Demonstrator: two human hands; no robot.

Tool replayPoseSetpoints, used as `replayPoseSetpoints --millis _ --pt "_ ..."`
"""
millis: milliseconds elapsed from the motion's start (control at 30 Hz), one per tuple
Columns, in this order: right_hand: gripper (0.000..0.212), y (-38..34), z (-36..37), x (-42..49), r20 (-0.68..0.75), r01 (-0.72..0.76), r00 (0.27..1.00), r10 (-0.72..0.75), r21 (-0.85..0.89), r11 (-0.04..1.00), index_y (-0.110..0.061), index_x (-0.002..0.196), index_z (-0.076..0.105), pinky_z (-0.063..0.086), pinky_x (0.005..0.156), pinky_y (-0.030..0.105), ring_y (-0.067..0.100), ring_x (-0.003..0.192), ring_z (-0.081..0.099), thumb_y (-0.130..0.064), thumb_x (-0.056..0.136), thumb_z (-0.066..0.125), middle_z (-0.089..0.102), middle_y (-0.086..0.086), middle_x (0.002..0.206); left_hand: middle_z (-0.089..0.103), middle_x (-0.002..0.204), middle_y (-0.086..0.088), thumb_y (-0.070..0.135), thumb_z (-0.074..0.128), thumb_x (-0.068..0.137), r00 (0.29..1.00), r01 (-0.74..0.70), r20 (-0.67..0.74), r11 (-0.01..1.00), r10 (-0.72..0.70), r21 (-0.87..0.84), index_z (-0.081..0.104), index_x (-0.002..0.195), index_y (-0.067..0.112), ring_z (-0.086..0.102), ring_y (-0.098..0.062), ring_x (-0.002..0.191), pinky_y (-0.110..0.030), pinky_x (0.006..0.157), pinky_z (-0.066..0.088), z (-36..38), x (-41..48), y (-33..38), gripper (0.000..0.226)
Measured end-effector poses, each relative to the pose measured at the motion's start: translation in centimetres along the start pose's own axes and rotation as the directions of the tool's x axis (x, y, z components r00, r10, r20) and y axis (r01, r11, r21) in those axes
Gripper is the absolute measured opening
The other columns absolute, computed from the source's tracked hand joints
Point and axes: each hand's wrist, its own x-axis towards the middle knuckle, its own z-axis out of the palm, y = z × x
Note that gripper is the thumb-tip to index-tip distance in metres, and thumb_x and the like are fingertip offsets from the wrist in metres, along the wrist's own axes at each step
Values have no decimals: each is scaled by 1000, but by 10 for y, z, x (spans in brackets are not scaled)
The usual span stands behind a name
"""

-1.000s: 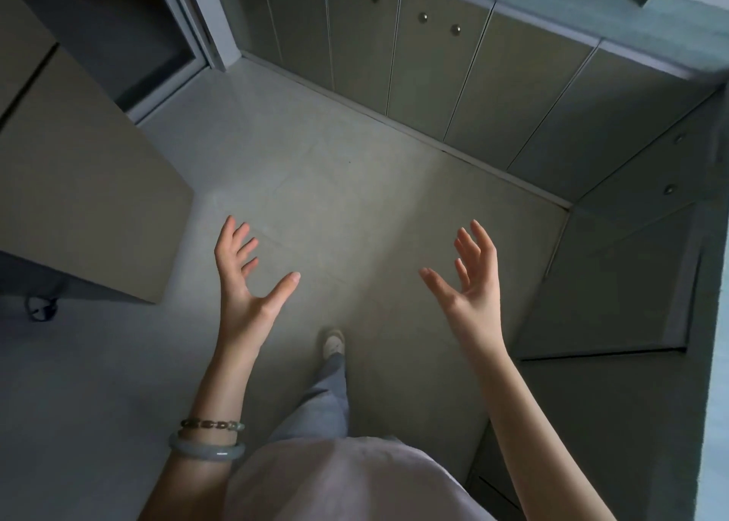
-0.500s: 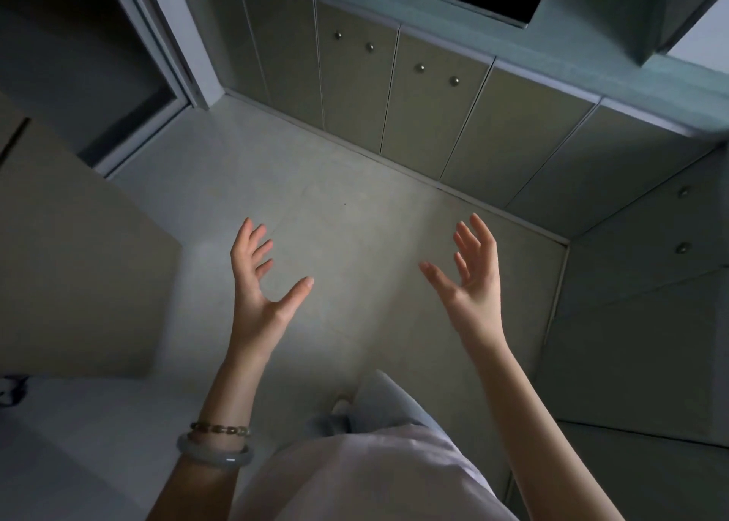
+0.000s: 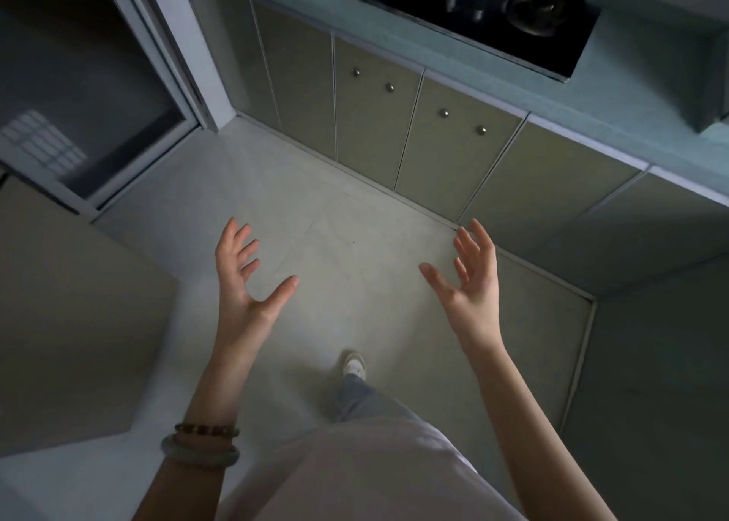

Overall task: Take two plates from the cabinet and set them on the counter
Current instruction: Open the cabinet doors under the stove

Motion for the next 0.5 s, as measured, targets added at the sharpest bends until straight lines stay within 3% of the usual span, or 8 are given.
replayPoseSetpoints --millis 133,500 --pt "79 -5 11 55 18 6 1000 -6 -10 1000 -21 141 34 34 108 24 5 132 42 -8 76 76 45 0 143 35 149 3 29 74 70 1000 -25 -17 1000 25 6 21 145 34 40 -10 133 -40 112 33 11 51 3 92" --pt "78 -6 43 151 24 -38 999 38 -17 999 -23 141 35 34 108 26 6 131 43 -9 76 77 45 -1 143 36 148 8 32 76 68 999 -12 -40 999 14 40 23 141 44 40 -11 133 -45 112 34 26 145 -13 91"
